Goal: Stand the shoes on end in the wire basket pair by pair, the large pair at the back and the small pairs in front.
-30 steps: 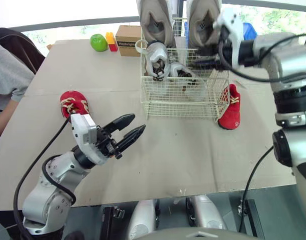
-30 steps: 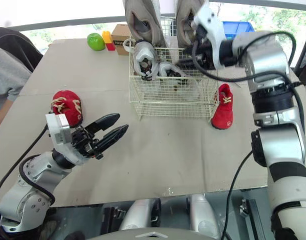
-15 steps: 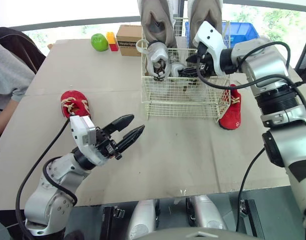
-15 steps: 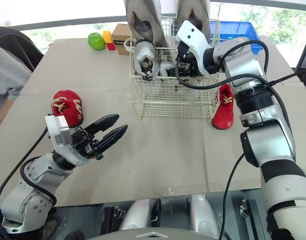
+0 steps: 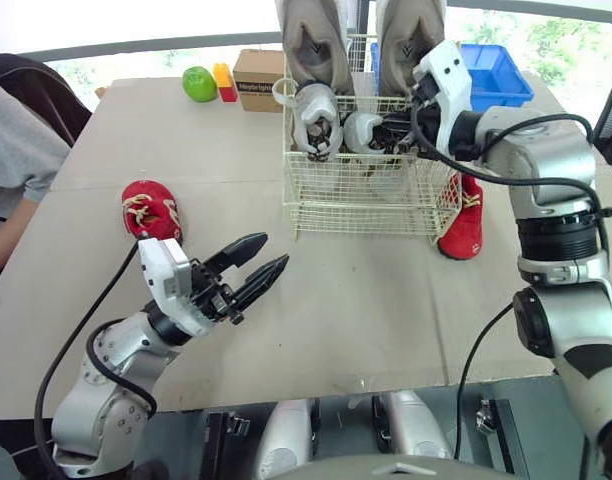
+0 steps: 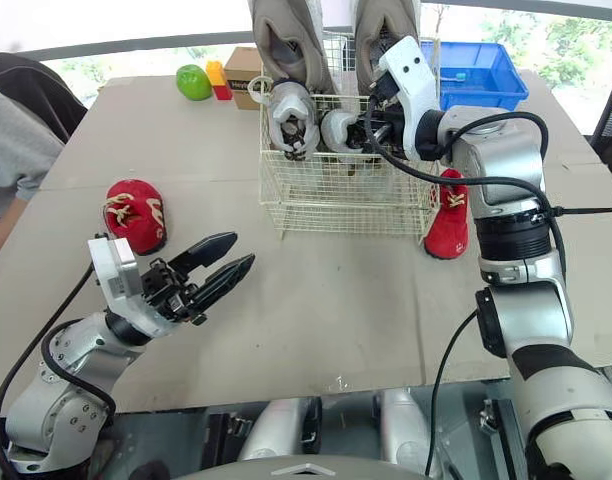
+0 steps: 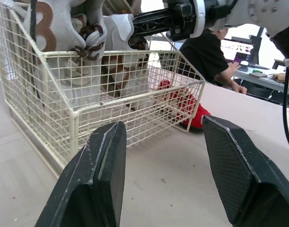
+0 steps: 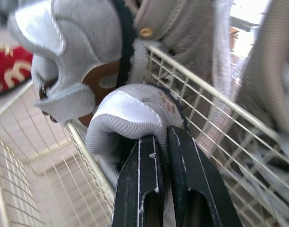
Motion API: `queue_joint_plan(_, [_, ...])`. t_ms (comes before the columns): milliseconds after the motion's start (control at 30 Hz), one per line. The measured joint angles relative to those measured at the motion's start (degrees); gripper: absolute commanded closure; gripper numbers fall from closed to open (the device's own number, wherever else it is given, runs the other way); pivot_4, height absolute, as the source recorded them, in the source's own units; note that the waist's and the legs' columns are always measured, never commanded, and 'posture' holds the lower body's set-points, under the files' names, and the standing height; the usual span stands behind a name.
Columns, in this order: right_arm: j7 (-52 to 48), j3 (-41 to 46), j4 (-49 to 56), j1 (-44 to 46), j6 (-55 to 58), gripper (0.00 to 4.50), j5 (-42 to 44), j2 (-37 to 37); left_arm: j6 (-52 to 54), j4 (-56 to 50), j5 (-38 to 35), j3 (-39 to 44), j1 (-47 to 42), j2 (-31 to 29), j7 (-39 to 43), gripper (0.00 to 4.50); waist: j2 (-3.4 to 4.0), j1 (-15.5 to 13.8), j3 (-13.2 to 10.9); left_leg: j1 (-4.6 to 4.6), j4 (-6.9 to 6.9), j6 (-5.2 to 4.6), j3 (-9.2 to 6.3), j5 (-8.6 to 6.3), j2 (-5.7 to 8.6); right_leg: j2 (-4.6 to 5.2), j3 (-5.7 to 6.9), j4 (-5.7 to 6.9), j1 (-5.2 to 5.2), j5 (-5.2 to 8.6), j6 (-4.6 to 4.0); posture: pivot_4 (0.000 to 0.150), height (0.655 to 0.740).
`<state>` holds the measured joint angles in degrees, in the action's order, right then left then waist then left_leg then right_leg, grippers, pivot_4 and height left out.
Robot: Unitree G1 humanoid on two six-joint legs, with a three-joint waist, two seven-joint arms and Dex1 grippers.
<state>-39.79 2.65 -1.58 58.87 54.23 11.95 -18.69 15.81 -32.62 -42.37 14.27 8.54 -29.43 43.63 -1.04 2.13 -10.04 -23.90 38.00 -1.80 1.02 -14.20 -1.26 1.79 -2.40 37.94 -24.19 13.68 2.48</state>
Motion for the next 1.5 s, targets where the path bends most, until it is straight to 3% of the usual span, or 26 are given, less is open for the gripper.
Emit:
queue_joint_plan(367, [24.91, 5.63, 19.69, -13.49, -0.76, 4.45, -1.74, 11.10, -0.23, 4.03, 0.22, -1.31, -3.34, 0.00, 2.52, 1.70, 0.00, 0.08, 0.00, 0.00, 0.04, 0.00, 0.07, 0.01, 0.01, -0.33, -0.05, 0.04, -0.01, 0.00, 0.02, 0.150, 0.7400])
queue_joint_plan(733, [37.33, 12.26, 19.23, -7.24, 14.32, 4.45, -1.85, 13.42, -0.81, 5.19, 0.47, -1.25, -3.58, -0.29, 4.96, 1.70, 0.00, 0.15, 0.01, 0.04, 0.07, 0.00, 0.07, 0.01, 0.01, -0.36, -0.05, 0.05, 0.00, 0.01, 0.00, 0.150, 0.7400])
queue_joint_plan(833, [38.14, 14.27, 17.80, -6.49, 15.35, 3.67, -1.03, 14.76, -1.26, 5.19, 0.54, -1.24, -3.14, -0.15, 4.86, 1.70, -0.02, 0.17, 0.05, 0.05, 0.06, -0.01, 0.06, 0.01, 0.00, -0.38, -0.05, 0.04, 0.02, 0.01, 0.01, 0.150, 0.7400])
queue_joint_plan(867, [38.33, 15.04, 16.78, -6.65, 15.52, 3.10, -0.57, 15.31, -1.31, 5.14, 0.55, -1.24, -2.59, 0.08, 4.66, 1.70, -0.02, 0.20, 0.05, 0.05, 0.06, -0.01, 0.07, 0.01, 0.00, -0.38, -0.06, 0.03, 0.02, 0.01, 0.01, 0.150, 0.7400])
queue_joint_plan(900, [38.39, 15.39, 16.25, -7.17, 15.55, 3.00, -0.18, 15.59, -1.32, 5.04, 0.55, -1.24, -2.01, 0.28, 4.41, 1.70, -0.02, 0.22, 0.05, 0.05, 0.06, -0.01, 0.08, 0.01, 0.00, -0.38, -0.07, 0.03, 0.02, 0.01, 0.01, 0.150, 0.7400])
queue_joint_plan(1000, [37.38, 14.44, 17.15, -8.20, 14.29, 1.41, 0.99, 15.28, -1.32, 4.72, 0.49, -0.75, 0.00, 0.73, 2.78, 1.70, -0.04, 0.18, 0.07, 0.05, 0.05, -0.01, 0.05, 0.01, -0.02, -0.37, -0.04, 0.03, 0.03, 0.01, 0.01, 0.150, 0.7400])
queue_joint_plan(1133, [31.49, 10.96, 19.21, -11.74, 11.72, 0.05, 4.04, 10.84, -0.85, 4.09, -0.27, 2.28, 2.53, 2.33, -2.03, 1.70, -0.03, -0.06, 0.06, 0.03, 0.07, -0.02, 0.07, 0.00, 0.02, -0.29, -0.05, -0.01, 0.04, 0.01, 0.02, 0.150, 0.7400])
queue_joint_plan(1333, [7.45, 7.59, 24.86, -20.64, -3.86, 0.05, 9.36, -10.70, 4.75, 3.23, 0.93, 10.66, 2.55, 6.67, -23.64, 1.70, -0.06, -0.42, 0.01, 0.03, 0.08, -0.12, -0.02, -0.05, 0.01, -0.19, 0.01, -0.10, 0.13, 0.03, 0.09, 0.150, 0.7400])
queue_joint_plan(1500, [-8.83, 8.04, 29.87, -26.57, -11.36, 0.05, 19.27, -17.08, 12.83, 3.21, 2.45, 14.83, -0.19, 7.78, -40.43, 1.70, -0.08, 0.24, 0.02, 0.16, 0.09, -0.11, -0.06, -0.05, -0.08, -0.49, -0.01, -0.01, 0.19, 0.03, 0.07, 0.150, 0.7400])
